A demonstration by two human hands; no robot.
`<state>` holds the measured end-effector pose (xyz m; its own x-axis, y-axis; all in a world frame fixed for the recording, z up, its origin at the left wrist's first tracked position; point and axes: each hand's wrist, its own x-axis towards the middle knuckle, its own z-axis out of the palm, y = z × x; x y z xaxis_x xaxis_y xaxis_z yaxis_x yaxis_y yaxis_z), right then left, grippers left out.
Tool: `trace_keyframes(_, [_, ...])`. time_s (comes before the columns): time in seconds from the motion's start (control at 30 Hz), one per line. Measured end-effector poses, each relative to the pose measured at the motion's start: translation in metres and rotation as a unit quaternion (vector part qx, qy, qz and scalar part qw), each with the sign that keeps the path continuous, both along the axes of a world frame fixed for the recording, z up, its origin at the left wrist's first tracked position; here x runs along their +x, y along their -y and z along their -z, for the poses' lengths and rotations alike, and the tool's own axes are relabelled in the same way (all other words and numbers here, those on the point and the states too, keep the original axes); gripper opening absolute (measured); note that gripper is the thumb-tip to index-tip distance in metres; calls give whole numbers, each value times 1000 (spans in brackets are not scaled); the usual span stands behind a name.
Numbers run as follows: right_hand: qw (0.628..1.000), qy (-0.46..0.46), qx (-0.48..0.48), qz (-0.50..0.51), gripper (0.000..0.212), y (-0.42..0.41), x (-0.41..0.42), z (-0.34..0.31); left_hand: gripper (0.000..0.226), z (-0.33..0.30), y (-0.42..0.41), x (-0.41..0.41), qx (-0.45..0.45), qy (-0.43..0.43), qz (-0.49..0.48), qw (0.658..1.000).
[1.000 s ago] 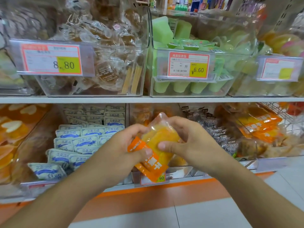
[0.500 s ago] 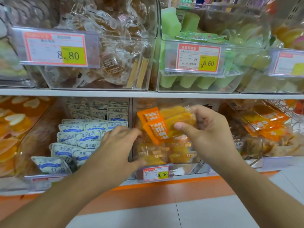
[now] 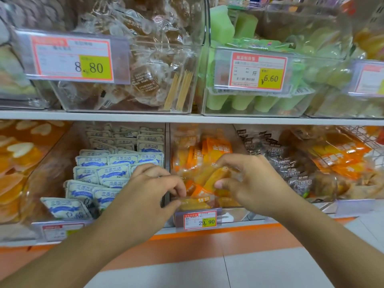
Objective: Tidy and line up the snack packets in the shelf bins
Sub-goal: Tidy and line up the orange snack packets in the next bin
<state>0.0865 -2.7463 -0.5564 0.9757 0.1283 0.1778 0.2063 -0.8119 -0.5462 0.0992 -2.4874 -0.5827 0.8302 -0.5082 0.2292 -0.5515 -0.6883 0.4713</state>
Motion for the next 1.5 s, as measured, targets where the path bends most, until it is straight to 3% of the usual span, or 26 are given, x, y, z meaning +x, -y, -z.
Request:
trace_keyframes(0.1, [1000, 16, -21, 11, 18, 2, 7, -10, 15, 1, 2, 2, 2, 0, 3, 1000])
trace_keyframes(0.27, [996, -1, 76, 39, 20, 14, 9, -10, 8, 4, 0, 4, 20, 39, 27, 999])
trace_keyframes(0.43, [999, -21, -9, -22, 21, 5, 11, 2, 2, 0, -1, 4, -7, 41, 25, 999])
trace_keyframes(0.67, [978, -99, -148, -106, 14, -24, 19, 0, 35, -1, 4, 1, -7, 15, -25, 1000])
trace_keyframes(0.73, [978, -111, -130, -116, 12, -24, 18, -3, 41, 0, 5, 1, 2, 14, -24, 1000])
trace_keyframes(0.83, [984, -84, -96, -122, 17, -24, 13, -5, 52, 1, 5, 4, 2, 12, -29, 999])
trace_keyframes(0.97, [976, -11, -171, -137, 10, -42, 5, 12, 85, 0, 3, 10, -18, 2, -38, 999])
trace_keyframes(1.13, [961, -33, -240, -135, 30, -56, 3, 25, 65, 4, 4, 15, 47, 25, 20, 998])
trace_keyframes(1.33, [978, 5, -184, -103, 48, -43, -10, 25, 74, 5, 3, 19, 85, 26, 27, 996])
trace_keyframes(1.4, [975, 12, -205, -90, 49, -40, -12, 27, 80, -1, 4, 21, 81, 3, 28, 996])
trace_keyframes(1.5, [978, -52, -159, -128, 55, -37, -6, 19, 88, -9, 10, 34, 67, -40, 23, 997])
